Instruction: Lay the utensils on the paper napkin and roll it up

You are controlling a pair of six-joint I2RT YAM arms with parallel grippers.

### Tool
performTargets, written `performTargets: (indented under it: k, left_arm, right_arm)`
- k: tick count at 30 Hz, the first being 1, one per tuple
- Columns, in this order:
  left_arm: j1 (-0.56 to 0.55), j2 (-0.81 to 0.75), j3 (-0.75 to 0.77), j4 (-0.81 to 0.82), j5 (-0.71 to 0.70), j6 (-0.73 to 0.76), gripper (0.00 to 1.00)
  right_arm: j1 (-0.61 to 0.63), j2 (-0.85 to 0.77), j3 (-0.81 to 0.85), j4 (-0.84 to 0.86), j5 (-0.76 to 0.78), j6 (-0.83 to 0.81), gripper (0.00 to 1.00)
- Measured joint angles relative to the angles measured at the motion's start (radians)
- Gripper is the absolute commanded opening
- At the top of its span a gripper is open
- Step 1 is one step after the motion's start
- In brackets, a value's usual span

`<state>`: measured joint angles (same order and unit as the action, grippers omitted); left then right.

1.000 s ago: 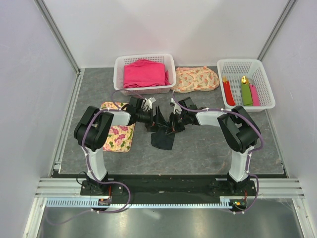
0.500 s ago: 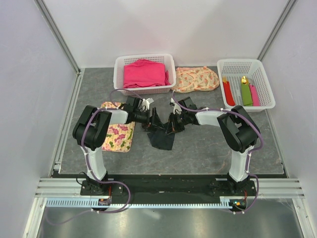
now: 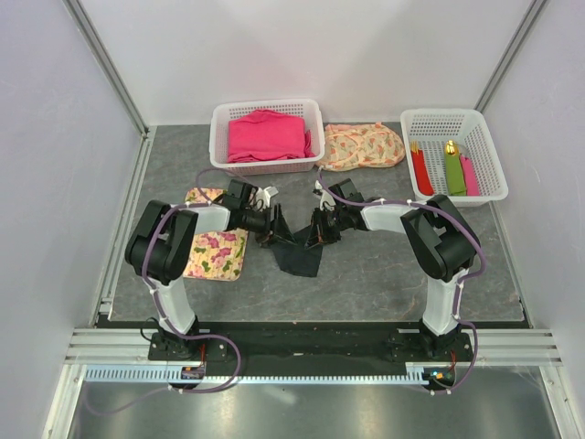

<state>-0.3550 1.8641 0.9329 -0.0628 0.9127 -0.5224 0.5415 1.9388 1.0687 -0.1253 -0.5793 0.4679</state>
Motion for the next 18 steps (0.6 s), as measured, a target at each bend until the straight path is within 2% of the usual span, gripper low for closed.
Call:
performTargets:
  k: [5,10,15,16,17,18]
  left_arm:
    - [0.024,-0.024,-0.012,-0.064,-0.079,0.000,0.59]
    - [0.027,-0.055,-0.012,-0.117,-0.130,0.001,0.49]
    - [0.027,-0.059,-0.016,-0.144,-0.136,0.001,0.29]
    - [0.027,-0.059,-0.016,-0.150,-0.134,0.001,0.23]
    - [0.027,-0.059,-0.017,-0.151,-0.131,0.000,0.08]
    - [0.026,-0.059,-0.017,-0.152,-0.124,0.001,0.03]
  right_arm:
    - [0.000,0.000,0.000,0.000,0.000,0.001,0.00]
    - [0.000,0.000,0.000,0.000,0.000,0.001,0.00]
    - [0.000,0.000,0.000,0.000,0.000,0.003,0.00]
    - [0.000,0.000,0.000,0.000,0.000,0.003,0.00]
    - [0.000,0.000,0.000,0.000,0.000,0.003,0.00]
    - [0.000,0.000,0.000,0.000,0.000,0.003,0.00]
